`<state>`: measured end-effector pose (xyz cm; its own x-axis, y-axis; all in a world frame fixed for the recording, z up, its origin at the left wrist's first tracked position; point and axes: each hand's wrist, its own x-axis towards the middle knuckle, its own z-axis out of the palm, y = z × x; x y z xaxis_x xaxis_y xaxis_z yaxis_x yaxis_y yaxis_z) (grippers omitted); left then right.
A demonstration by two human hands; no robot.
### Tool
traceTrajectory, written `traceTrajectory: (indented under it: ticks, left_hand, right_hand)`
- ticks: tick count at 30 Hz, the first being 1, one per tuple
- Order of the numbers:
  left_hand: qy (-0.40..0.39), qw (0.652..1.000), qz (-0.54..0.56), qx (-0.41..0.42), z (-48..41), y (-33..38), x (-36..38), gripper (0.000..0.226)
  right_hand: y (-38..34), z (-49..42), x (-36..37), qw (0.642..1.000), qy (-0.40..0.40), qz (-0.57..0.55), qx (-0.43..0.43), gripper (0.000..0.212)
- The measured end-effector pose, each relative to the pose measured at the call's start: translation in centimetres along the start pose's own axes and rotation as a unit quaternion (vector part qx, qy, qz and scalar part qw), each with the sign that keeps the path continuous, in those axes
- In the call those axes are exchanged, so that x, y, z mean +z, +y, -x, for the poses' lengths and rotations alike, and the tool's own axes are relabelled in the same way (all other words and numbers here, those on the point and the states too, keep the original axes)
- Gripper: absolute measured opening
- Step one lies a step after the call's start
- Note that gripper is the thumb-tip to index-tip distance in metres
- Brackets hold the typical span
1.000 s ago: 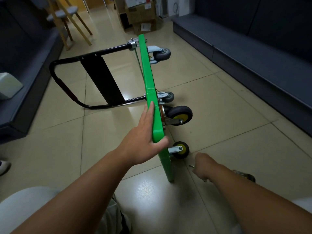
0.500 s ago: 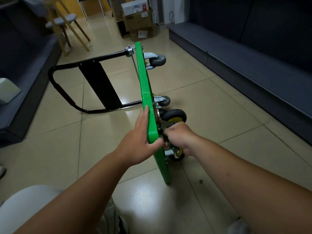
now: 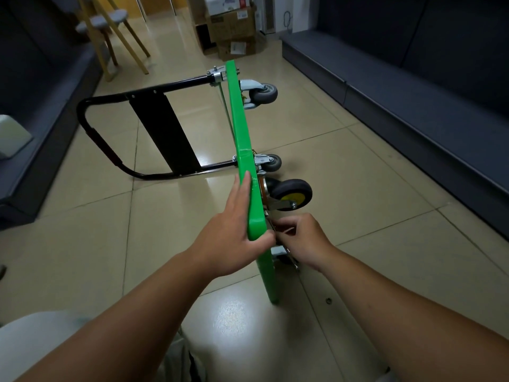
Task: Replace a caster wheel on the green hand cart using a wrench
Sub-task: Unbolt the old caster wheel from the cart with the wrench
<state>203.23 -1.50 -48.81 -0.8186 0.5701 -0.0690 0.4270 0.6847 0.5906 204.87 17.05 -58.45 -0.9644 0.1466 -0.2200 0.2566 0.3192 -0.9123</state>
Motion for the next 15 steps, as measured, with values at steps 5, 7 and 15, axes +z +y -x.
traceTrajectory:
  ticks: [5, 7, 15]
  left_hand:
    - [-0.003, 1.0, -0.002, 0.005, 0.1, 0.0, -0.1, 0.113]
    - [-0.001, 1.0, 0.0, 0.002, 0.1, -0.1, -0.1, 0.114]
    - [0.003, 1.0, 0.007, -0.002, 0.4, 0.1, -0.1, 0.112]
  right_hand:
    - [0.5, -0.4, 0.6, 0.999, -0.001, 0.007, -0.05, 0.029]
    - [0.6, -0.3, 0.9, 0.998, 0.002, 0.029, -0.064, 0.03]
    - [4.6, 2.8, -0.8, 0.934, -0.091, 0.323, 0.124, 0.027]
